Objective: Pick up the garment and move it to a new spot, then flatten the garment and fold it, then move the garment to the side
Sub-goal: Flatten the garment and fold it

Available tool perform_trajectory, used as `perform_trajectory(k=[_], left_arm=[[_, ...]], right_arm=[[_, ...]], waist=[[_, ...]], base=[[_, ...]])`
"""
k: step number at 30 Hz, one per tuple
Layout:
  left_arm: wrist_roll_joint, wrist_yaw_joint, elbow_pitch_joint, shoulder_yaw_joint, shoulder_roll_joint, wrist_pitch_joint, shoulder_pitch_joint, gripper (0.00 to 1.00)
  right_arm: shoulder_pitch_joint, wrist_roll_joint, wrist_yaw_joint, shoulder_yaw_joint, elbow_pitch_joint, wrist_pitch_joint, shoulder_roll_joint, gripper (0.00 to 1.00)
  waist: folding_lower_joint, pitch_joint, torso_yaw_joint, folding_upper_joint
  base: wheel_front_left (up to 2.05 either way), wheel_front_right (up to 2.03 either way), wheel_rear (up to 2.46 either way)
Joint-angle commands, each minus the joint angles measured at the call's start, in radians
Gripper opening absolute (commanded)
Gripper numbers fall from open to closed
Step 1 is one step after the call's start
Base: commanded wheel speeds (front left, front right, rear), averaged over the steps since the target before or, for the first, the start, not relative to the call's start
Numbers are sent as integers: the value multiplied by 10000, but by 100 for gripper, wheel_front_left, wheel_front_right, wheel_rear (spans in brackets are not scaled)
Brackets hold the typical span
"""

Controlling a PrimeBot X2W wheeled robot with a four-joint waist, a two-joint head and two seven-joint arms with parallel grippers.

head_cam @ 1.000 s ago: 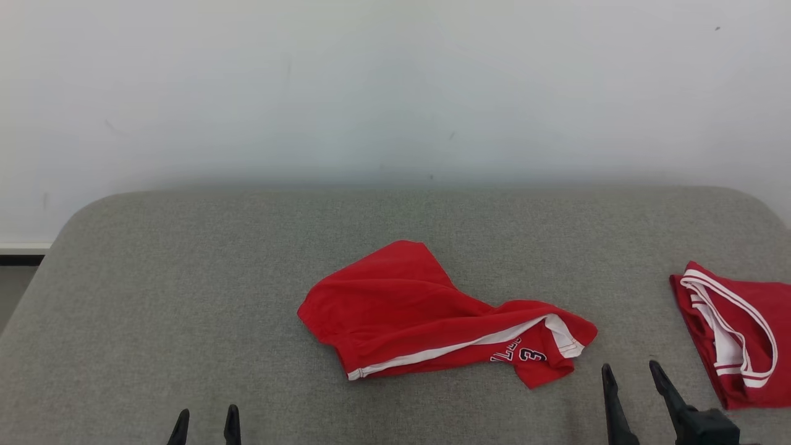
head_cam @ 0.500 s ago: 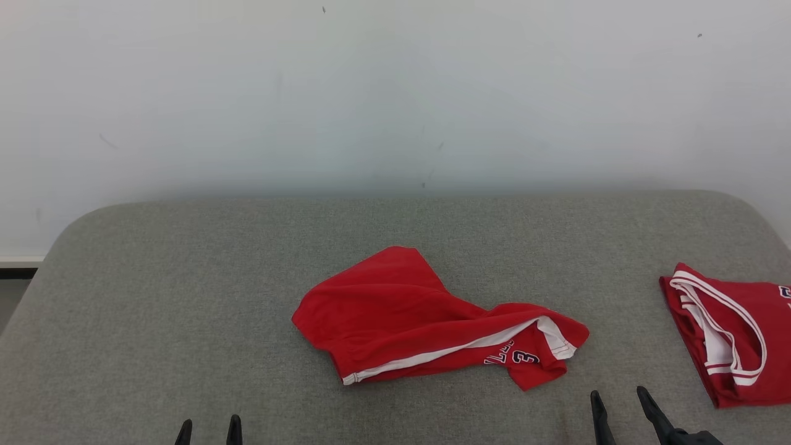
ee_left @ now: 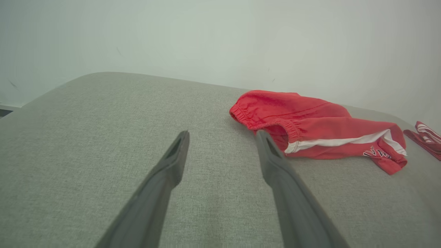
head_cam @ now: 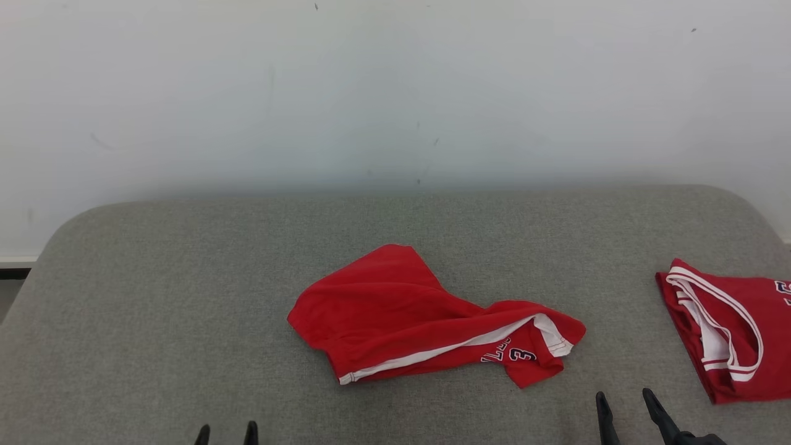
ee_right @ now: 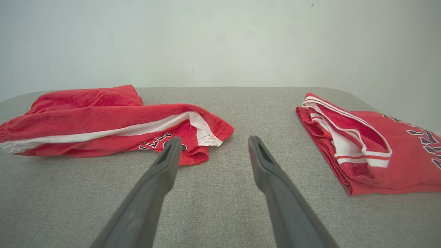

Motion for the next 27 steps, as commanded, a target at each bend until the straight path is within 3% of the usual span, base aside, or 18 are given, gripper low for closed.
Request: perform_trajectory(k=[1, 13, 27], left_arm=[[-40, -16, 79, -85, -26, -27, -81, 100], [-868, -5, 2859, -2362, 358, 132, -2138, 100], [-1949, -5, 5282, -3607, 415, 1, -4509, 100]], right_arm=[[-26, 67, -30, -28, -13, 4, 6, 100], [-537, 24, -30, 23, 280, 458, 3, 100], [-2216, -10, -30, 722, 1379, 727, 2, 100]], waist=[[0, 12, 25, 0], [0, 241, -127, 0], [0, 1105, -880, 0]], base=[[0, 0, 0], [0, 0, 0], [0, 0, 0]])
